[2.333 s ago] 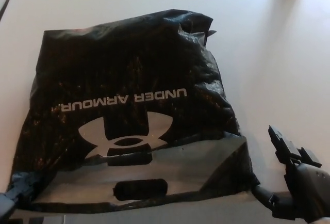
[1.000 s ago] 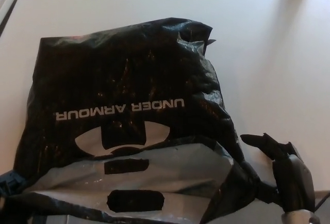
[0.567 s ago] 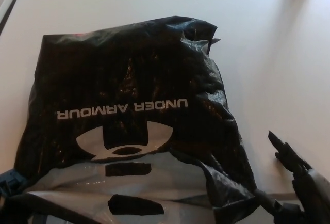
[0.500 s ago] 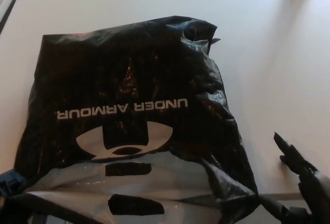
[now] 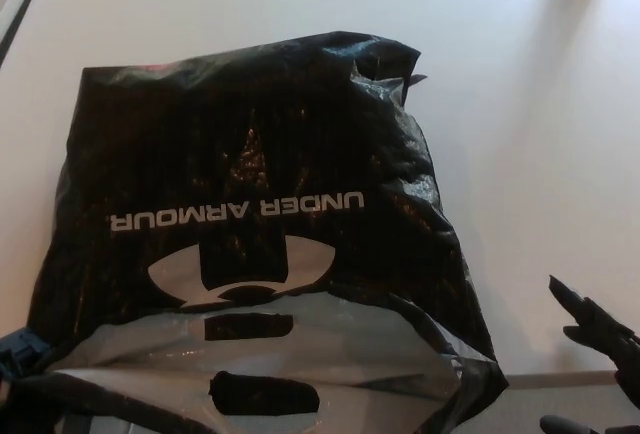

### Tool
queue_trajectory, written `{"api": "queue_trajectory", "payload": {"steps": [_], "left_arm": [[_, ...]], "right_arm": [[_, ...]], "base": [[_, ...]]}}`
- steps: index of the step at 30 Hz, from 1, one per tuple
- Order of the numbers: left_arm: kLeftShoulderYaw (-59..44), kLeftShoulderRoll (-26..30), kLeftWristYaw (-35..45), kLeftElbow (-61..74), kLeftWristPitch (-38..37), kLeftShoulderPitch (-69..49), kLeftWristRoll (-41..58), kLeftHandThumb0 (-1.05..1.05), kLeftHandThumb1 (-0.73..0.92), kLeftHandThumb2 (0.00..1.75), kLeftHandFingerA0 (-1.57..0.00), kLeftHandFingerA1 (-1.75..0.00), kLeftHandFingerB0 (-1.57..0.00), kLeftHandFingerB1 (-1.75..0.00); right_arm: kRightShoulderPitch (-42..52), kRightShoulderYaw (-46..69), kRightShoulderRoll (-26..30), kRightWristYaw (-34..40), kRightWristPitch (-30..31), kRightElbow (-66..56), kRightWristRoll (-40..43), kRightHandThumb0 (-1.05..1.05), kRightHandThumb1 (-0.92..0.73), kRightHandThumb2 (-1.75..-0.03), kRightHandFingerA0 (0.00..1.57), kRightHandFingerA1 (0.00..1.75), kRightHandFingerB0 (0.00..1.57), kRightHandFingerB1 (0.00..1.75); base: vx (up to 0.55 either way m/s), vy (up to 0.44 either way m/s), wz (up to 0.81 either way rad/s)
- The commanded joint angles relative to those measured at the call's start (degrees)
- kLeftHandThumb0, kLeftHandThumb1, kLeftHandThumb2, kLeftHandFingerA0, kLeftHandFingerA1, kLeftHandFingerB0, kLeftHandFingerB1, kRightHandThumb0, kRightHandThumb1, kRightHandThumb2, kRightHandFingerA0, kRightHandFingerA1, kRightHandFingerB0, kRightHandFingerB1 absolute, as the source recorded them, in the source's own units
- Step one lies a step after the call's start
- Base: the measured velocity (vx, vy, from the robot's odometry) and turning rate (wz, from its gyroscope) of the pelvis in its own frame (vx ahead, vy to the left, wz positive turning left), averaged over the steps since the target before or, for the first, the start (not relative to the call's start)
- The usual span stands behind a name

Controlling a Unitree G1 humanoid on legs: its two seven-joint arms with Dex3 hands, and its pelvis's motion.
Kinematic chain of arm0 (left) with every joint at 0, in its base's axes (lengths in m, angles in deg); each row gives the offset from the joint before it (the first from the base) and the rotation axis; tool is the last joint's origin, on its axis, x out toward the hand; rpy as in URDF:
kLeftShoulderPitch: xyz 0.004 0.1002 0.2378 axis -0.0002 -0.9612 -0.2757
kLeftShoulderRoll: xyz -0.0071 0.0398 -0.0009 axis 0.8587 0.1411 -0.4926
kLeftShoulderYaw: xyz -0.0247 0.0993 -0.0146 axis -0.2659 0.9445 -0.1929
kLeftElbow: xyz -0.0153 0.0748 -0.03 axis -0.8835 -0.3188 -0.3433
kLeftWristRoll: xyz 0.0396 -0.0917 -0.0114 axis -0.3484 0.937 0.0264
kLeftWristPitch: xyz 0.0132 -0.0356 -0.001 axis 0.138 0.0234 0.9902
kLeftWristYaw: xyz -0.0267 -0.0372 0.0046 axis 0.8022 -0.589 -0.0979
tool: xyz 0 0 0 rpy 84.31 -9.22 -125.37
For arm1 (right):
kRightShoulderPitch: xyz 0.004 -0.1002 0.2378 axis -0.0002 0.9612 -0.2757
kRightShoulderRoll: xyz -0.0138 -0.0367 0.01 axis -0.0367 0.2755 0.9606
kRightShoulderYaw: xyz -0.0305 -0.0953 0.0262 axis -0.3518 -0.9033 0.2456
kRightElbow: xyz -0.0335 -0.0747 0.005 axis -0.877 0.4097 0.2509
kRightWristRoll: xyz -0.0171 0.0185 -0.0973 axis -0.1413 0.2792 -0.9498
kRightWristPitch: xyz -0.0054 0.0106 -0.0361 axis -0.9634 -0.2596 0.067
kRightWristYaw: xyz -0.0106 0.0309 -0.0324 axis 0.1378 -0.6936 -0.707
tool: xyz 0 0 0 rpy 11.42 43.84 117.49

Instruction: A plastic bag is kept infront of the robot in the middle of the desk and the robot uses both its hands to grab it from the top and lifts it up and then releases it.

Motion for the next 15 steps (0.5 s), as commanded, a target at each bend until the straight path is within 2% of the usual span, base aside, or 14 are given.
{"api": "queue_trajectory", "payload": {"steps": [1,2,5,7,8,11,12,14,15], "left_arm": [[2.6,-1.8,1.1,-3.2,3.9,-2.4,-2.2,-0.48,0.75,0.62,-1.05,-1.75,-0.74,-1.75],[2.6,-1.6,0.9,-3.3,4.0,-2.3,-2.3,-0.48,0.75,0.62,-1.05,-1.75,-0.73,-1.75],[2.5,-1.7,0.6,-3.2,5.1,-1.9,-2.0,-0.48,0.74,0.62,-1.05,-1.75,-0.73,-1.75],[2.6,-1.8,0.8,-3.9,5.0,-1.7,-1.9,-0.48,0.74,0.62,-1.05,-1.75,-0.73,-1.75],[2.7,-1.8,0.7,-3.9,4.8,-1.7,-2.0,-0.49,0.74,0.62,-1.05,-1.75,-0.74,-1.75],[2.8,-2.1,0.5,-4.6,4.3,-1.2,-2.0,-0.48,0.74,0.62,-1.05,-1.75,-0.73,-1.75],[3.1,-2.1,0.2,-3.9,4.8,-1.5,-2.5,-0.48,0.74,0.62,-1.05,-1.75,-0.75,-1.75],[3.5,-2.1,-0.4,-3.4,5.3,-1.7,-2.9,-0.48,0.74,0.62,-1.04,-1.75,-0.75,-1.75],[3.6,-2.3,-0.3,-3.7,4.9,-1.9,-2.8,-0.48,0.75,0.62,-1.04,-1.75,-0.74,-1.75]], "right_arm": [[1.6,-0.6,0.5,-8.1,4.3,-2.5,2.5,-0.81,-0.62,-0.59,0.32,0.42,0.00,0.00],[1.2,-1.2,-0.2,-8.3,4.5,-2.2,2.5,-0.83,-0.49,-0.84,0.27,0.52,0.00,0.00],[-0.1,-3.7,-3.0,-8.8,5.8,-1.3,1.3,-0.83,-0.49,-0.85,0.29,0.53,0.00,0.00],[0.1,-4.8,-4.2,-8.4,6.6,-1.5,0.5,-0.83,-0.49,-0.84,0.29,0.53,0.00,0.00],[-0.2,-5.4,-4.8,-8.0,6.5,-1.2,-0.1,-0.79,-0.62,-0.59,0.36,0.45,0.00,0.00],[-1.0,-6.9,-6.3,-7.2,6.9,-0.6,-1.5,-0.80,-0.61,-0.59,0.44,0.48,0.00,0.00],[-1.1,-7.6,-7.0,-7.3,7.6,-0.8,-1.8,-0.83,-0.49,-0.85,0.41,0.58,0.00,0.00],[-1.1,-8.5,-7.9,-7.2,9.4,-1.7,-2.7,-0.82,-0.48,-0.84,0.46,0.59,0.00,0.00],[-1.0,-8.7,-8.0,-7.1,9.5,-1.7,-3.0,-0.78,-0.61,-0.59,0.54,0.52,0.00,0.00]], "base": [[0.00,0.000,0.00],[0.00,0.000,0.00],[0.00,0.000,0.00],[0.00,0.000,0.00],[0.00,0.000,0.00],[0.00,0.000,0.00],[0.00,0.000,0.00],[0.00,0.000,0.00],[0.00,0.000,0.00]]}}
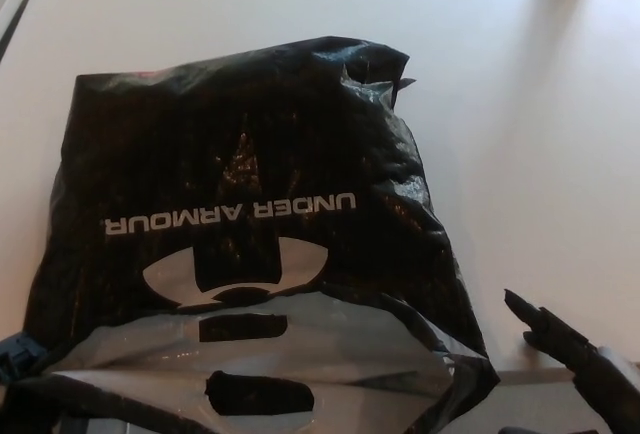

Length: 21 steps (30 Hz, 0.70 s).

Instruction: A plastic bag is kept infront of the robot in the middle of the desk and the robot uses both its hands to grab it from the top and lifts it up and then releases it.

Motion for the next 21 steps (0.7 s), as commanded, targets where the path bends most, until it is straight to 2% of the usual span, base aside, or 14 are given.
{"api": "queue_trajectory", "payload": {"steps": [1,4,5,7,8,9,10,11,16,17,18,19,20,21], "left_arm": [[2.9,-2.2,1.4,-2.5,4.6,-2.3,-2.0,-0.48,0.74,0.62,-1.04,-1.75,-0.75,-1.75],[2.8,-2.4,1.8,-2.2,4.7,-2.8,-1.4,-0.48,0.74,0.62,-1.05,-1.75,-0.76,-1.75],[2.8,-2.4,1.7,-2.3,4.5,-3.0,-1.5,-0.49,0.75,0.62,-1.05,-1.75,-0.75,-1.75],[2.7,-2.4,1.2,-2.1,4.5,-3.3,-1.7,-0.50,0.74,0.64,-1.05,-1.75,-0.74,-1.75],[2.5,-2.4,1.6,-2.3,4.5,-3.4,-1.3,-0.48,0.75,0.62,-1.04,-1.75,-0.74,-1.75],[2.5,-2.4,1.7,-2.3,4.5,-3.4,-1.2,-0.48,0.75,0.62,-1.04,-1.75,-0.74,-1.75],[2.5,-2.4,1.5,-2.3,4.3,-3.5,-1.3,-0.48,0.75,0.62,-1.04,-1.75,-0.74,-1.75],[2.6,-2.3,1.3,-2.3,4.4,-3.4,-1.4,-0.49,0.75,0.62,-1.03,-1.75,-0.73,-1.75],[2.8,-2.1,1.6,-2.3,4.3,-3.1,-1.5,-0.50,0.75,0.62,-1.03,-1.75,-0.71,-1.75],[2.8,-2.0,1.8,-2.4,4.2,-2.9,-1.4,-0.64,0.54,0.89,-1.24,-1.51,-1.03,-1.41],[2.9,-2.0,1.8,-2.4,4.1,-2.8,-1.4,-0.64,0.54,0.89,-1.24,-1.51,-1.03,-1.41],[2.9,-2.0,1.8,-2.3,4.5,-2.8,-1.2,-0.51,0.74,0.62,-1.05,-1.75,-0.74,-1.75],[2.8,-2.1,1.8,-2.2,4.8,-2.8,-1.0,-0.50,0.74,0.62,-1.04,-1.75,-0.74,-1.75],[2.8,-2.3,1.8,-2.0,5.0,-2.9,-0.8,-0.50,0.74,0.62,-1.04,-1.75,-0.74,-1.75]], "right_arm": [[0.7,-5.2,-3.1,-3.2,4.0,0.7,-3.0,-0.82,-0.51,-0.85,0.56,0.63,0.00,0.00],[0.9,-6.0,-3.4,-2.9,4.1,1.1,-3.4,-0.82,-0.51,-0.85,0.59,0.63,0.00,0.00],[0.7,-6.2,-3.6,-2.8,3.9,1.8,-3.6,-0.76,-0.61,-0.59,0.63,0.53,0.00,0.00],[0.0,-6.7,-4.4,-1.8,3.2,4.0,-3.8,-0.77,-0.63,-0.60,0.65,0.53,0.00,0.00],[-0.2,-6.7,-4.8,-1.2,2.5,5.6,-3.7,-0.85,-0.54,-0.87,0.62,0.64,0.00,0.00],[-0.4,-6.7,-5.0,-0.8,2.0,6.5,-3.7,-0.85,-0.54,-0.87,0.62,0.64,0.00,0.00],[-0.6,-6.8,-5.3,-0.5,1.8,7.2,-3.9,-0.76,-0.64,-0.60,0.68,0.53,0.00,0.00],[-1.1,-6.7,-5.5,-0.2,1.3,8.3,-4.0,-0.81,-0.52,-0.84,0.66,0.65,0.00,0.00],[-2.4,-6.9,-6.3,1.2,-1.4,13.0,-4.3,-0.82,-0.52,-0.84,0.64,0.65,0.00,0.00],[-2.7,-6.9,-6.6,1.3,-1.9,14.4,-4.1,-0.80,-0.50,-0.83,0.62,0.65,0.00,0.00],[-2.8,-6.9,-6.7,1.3,-2.2,14.8,-4.0,-0.80,-0.50,-0.83,0.62,0.65,0.00,0.00],[-3.1,-7.0,-6.9,1.4,-2.6,15.8,-4.0,-0.78,-0.48,-0.81,0.62,0.65,0.00,0.00],[-3.1,-7.2,-7.2,1.7,-2.8,16.6,-4.3,-0.73,-0.47,-0.79,0.69,0.69,0.00,0.00],[-3.1,-7.5,-7.5,2.1,-3.0,17.4,-4.6,-0.73,-0.47,-0.79,0.69,0.69,0.00,0.00]], "base": [[0.00,0.000,0.00],[0.00,0.000,0.00],[0.00,0.000,0.00],[0.00,0.000,0.00],[0.00,0.000,0.00],[0.00,0.000,0.00],[0.00,0.000,0.00],[0.00,0.000,0.00],[0.00,0.000,0.00],[0.00,0.000,0.00],[0.00,0.000,0.00],[0.00,0.000,0.00],[0.00,0.000,0.00],[0.00,0.000,0.00]]}}
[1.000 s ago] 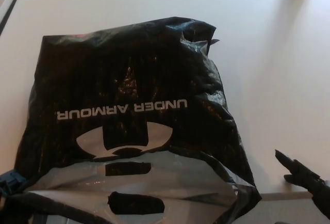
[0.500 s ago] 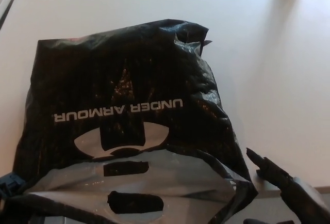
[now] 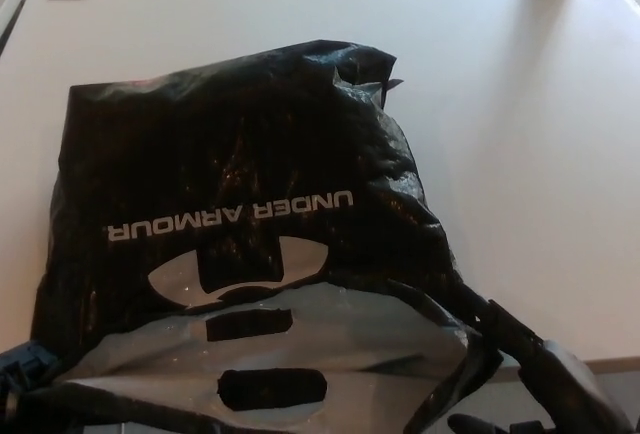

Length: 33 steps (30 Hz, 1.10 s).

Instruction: A plastic bag is kept infront of the robot in the middle of the desk and the robot uses both its hands to grab it from the top and lifts it up and then releases it.

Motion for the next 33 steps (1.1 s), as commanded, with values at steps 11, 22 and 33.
{"api": "queue_trajectory", "payload": {"steps": [11,22,33], "left_arm": [[2.5,-2.1,3.0,3.2,6.7,-5.3,0.0,-0.49,0.75,0.62,-1.04,-1.75,-0.74,-1.75],[2.9,-2.0,3.1,11.6,9.1,-9.2,1.3,-0.63,0.54,0.87,-1.26,-1.52,-1.02,-1.41],[4.2,-0.1,1.3,37.5,0.8,-15.4,-4.7,-0.65,0.66,0.91,-1.26,-1.56,-0.92,-1.40]], "right_arm": [[1.5,3.8,-11.1,11.5,-10.8,21.1,3.2,-0.28,-0.82,-0.53,0.56,1.75,0.33,1.75],[-0.1,7.4,-12.9,12.2,-15.4,28.0,4.0,-0.53,-0.62,-0.84,0.87,1.36,0.63,1.22],[3.8,5.8,-10.9,5.3,-12.0,1.4,7.3,-0.33,-0.81,-0.53,0.54,1.75,0.31,1.75]], "base": [[0.00,0.000,0.00],[0.00,0.000,0.00],[0.00,0.000,0.01]]}}
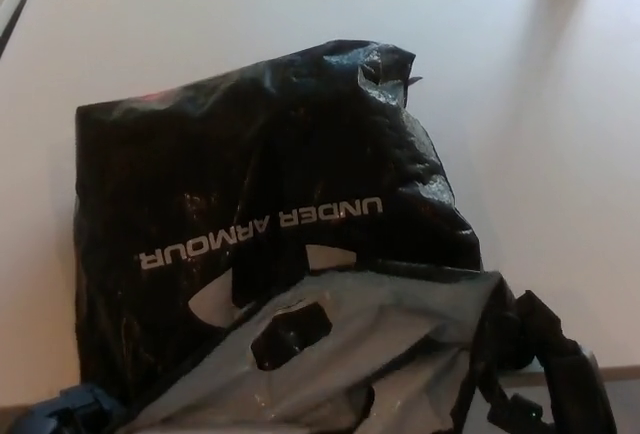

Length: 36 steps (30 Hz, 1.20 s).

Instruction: A plastic bag is kept infront of the robot in the middle of the desk and the robot uses both its hands to grab it from the top and lifts it up and then releases it.

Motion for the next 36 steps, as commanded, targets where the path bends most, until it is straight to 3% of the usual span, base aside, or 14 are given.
{"api": "queue_trajectory", "payload": {"steps": [1,2,3,9,10,12,13,21,22,25,27,28,30,36], "left_arm": [[-0.4,1.7,-0.9,9.6,-7.4,0.0,-5.9,-0.45,0.87,0.66,-0.95,-1.75,-0.58,-1.75],[-0.7,1.7,-1.2,9.9,-9.3,0.5,-6.3,-0.45,0.87,0.66,-0.95,-1.75,-0.58,-1.75],[-1.4,1.5,-1.8,11.9,-10.6,0.9,-6.8,-0.45,0.90,0.66,-0.92,-1.75,-0.50,-1.75],[-3.0,-0.4,-3.9,19.8,-10.4,3.7,-7.0,-0.41,0.91,0.64,-0.84,-1.75,-0.47,-1.75],[-3.1,-0.7,-3.7,21.2,-10.5,3.9,-6.2,-0.41,0.90,0.63,-0.81,-1.75,-0.39,-1.75],[-3.0,-1.7,-3.2,24.6,-10.3,4.1,-4.1,-0.41,0.90,0.63,-0.80,-1.75,-0.38,-1.75],[-3.0,-2.1,-3.3,26.0,-10.1,4.1,-4.1,-0.42,0.90,0.63,-0.84,-1.75,-0.45,-1.75],[-4.0,-4.0,-4.3,36.9,-9.6,4.9,-5.1,-0.37,0.87,0.63,-0.80,-1.75,-0.46,-1.75],[-4.5,-3.9,-3.9,38.3,-9.7,5.5,-4.6,-0.36,0.88,0.60,-0.70,-1.75,-0.44,-1.69],[-6.4,-3.3,-3.4,42.9,-9.2,8.8,-2.1,-0.33,0.86,0.62,-0.83,-1.75,-0.47,-1.67],[-7.3,-3.3,-3.3,47.0,-5.9,11.6,1.4,-0.34,0.85,0.63,-0.85,-1.75,-0.51,-1.63],[-8.3,-2.8,-3.8,49.6,-3.7,13.4,2.1,-0.38,0.84,0.63,-0.83,-1.75,-0.56,-1.62],[-10.2,-2.1,-4.9,53.6,-0.8,17.5,1.2,-0.37,0.85,0.62,-0.83,-1.75,-0.54,-1.70],[-13.2,0.4,-7.4,62.9,12.6,30.1,3.6,-0.42,0.85,0.63,-0.87,-1.75,-0.62,-1.75]], "right_arm": [[3.6,-2.1,1.4,-8.2,7.2,-14.1,2.0,-0.32,-0.78,-0.53,0.53,1.75,0.29,1.75],[3.7,-2.1,1.4,-8.6,7.7,-16.3,2.4,-0.32,-0.78,-0.53,0.53,1.75,0.29,1.75],[4.9,-2.4,1.5,-9.6,9.8,-21.9,3.4,-0.51,-0.61,-0.84,0.88,1.36,0.58,1.18],[5.6,-3.0,1.7,-12.2,16.2,-38.8,5.1,-0.52,-0.65,-0.85,0.90,1.38,0.61,1.20],[5.6,-3.3,1.8,-12.7,16.9,-41.1,5.7,-0.37,-0.83,-0.55,0.55,1.75,0.33,1.75],[5.8,-3.9,2.0,-13.6,19.0,-46.5,6.6,-0.36,-0.83,-0.55,0.55,1.75,0.33,1.75],[6.0,-4.1,2.1,-13.9,19.8,-48.5,6.6,-0.53,-0.65,-0.88,0.87,1.35,0.62,1.19],[6.7,-3.9,3.9,-16.5,24.5,-62.2,8.9,-0.52,-0.65,-0.89,1.00,1.42,0.68,1.22],[6.1,-3.3,4.1,-16.6,24.7,-63.6,9.0,-0.41,-0.87,-0.61,0.84,1.75,0.46,1.74],[3.4,-2.1,5.3,-18.1,27.5,-68.9,14.5,-0.72,-0.77,-0.98,1.04,1.50,0.72,1.29],[1.4,-0.8,5.3,-17.9,30.0,-72.3,16.4,-0.71,-0.78,-0.98,1.02,1.49,0.70,1.28],[-0.9,-0.1,5.4,-18.1,30.4,-73.5,16.8,-0.52,-0.92,-0.77,0.74,1.75,0.46,1.75],[-5.2,1.1,5.1,-17.8,32.8,-75.9,17.5,-0.69,-0.80,-1.01,1.04,1.49,0.72,1.29],[-17.9,5.6,4.1,-16.4,39.7,-76.3,19.2,-0.70,-0.76,-1.02,1.11,1.51,0.79,1.31]], "base": [[0.00,0.000,0.00],[0.00,0.000,0.00],[0.00,0.000,0.00],[0.00,0.000,0.00],[0.00,0.000,0.00],[0.00,0.000,0.00],[0.00,0.000,0.00],[0.00,0.000,0.00],[0.00,0.000,0.00],[0.00,0.000,0.00],[0.00,0.000,0.00],[0.00,0.000,0.00],[0.00,0.000,0.00],[0.00,0.000,0.00]]}}
